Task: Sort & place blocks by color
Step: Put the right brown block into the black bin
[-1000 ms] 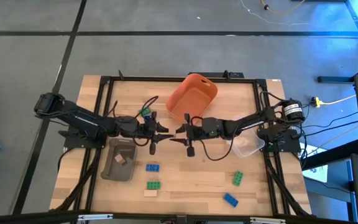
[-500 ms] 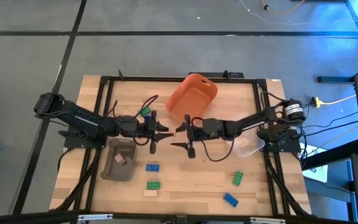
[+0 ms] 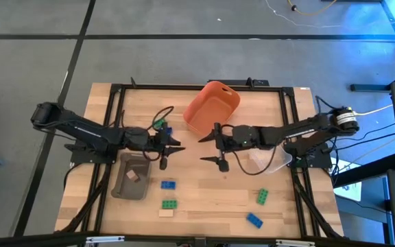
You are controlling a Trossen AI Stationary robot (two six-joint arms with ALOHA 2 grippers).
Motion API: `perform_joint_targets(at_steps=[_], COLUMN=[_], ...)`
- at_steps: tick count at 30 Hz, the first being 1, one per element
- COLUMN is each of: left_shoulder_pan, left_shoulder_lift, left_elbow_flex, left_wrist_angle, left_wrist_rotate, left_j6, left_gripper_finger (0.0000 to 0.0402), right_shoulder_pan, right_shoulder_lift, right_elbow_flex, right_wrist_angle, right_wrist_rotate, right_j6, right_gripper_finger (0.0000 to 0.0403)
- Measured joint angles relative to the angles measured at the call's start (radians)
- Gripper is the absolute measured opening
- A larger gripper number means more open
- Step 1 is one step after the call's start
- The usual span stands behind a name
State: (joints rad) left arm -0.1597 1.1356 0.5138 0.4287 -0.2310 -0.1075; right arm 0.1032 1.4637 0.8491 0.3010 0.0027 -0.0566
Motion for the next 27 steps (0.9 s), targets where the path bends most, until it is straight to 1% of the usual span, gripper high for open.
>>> perform_joint_targets(at_steps=[3, 7, 11, 13, 15, 17, 20, 23, 27], left_shoulder_pan=[-0.026, -0.095, -0.186, -0.238, -0.291, -0.345, -0.418, -0.479, -0.546], left_shoulder_lift=[-0.071, -0.177, -0.277, -0.324, -0.356, -0.373, -0.38, -0.379, -0.38], left_elbow_flex=[0.001, 0.002, 0.002, 0.002, 0.002, 0.003, 0.003, 0.003, 0.003], left_wrist_angle=[-0.101, -0.244, -0.416, -0.506, -0.579, -0.641, -0.705, -0.749, -0.76], left_wrist_rotate=[-0.03, -0.07, -0.083, -0.085, -0.111, -0.145, -0.163, -0.151, -0.141], left_j6=[-0.004, -0.043, -0.137, -0.196, -0.256, -0.299, -0.354, -0.39, -0.432], left_gripper_finger=[0.0044, 0.0045, 0.004, 0.0038, 0.0038, 0.0038, 0.0038, 0.0038, 0.0038], right_shoulder_pan=[0.004, 0.02, 0.031, 0.033, 0.036, 0.038, 0.041, 0.042, 0.043], right_shoulder_lift=[-0.051, -0.125, -0.199, -0.226, -0.247, -0.252, -0.247, -0.243, -0.243], right_elbow_flex=[-0.043, -0.125, -0.199, -0.22, -0.234, -0.234, -0.234, -0.234, -0.234], right_wrist_angle=[-0.002, 0.003, 0.027, 0.045, 0.048, 0.054, 0.064, 0.077, 0.085], right_wrist_rotate=[0.01, 0.082, 0.17, 0.176, 0.165, 0.163, 0.163, 0.162, 0.162], right_j6=[0.0, 0.015, 0.046, 0.056, 0.064, 0.07, 0.076, 0.08, 0.083], right_gripper_finger=[0.0328, 0.0328, 0.0328, 0.0328, 0.0328, 0.0328, 0.0328, 0.0328, 0.0328])
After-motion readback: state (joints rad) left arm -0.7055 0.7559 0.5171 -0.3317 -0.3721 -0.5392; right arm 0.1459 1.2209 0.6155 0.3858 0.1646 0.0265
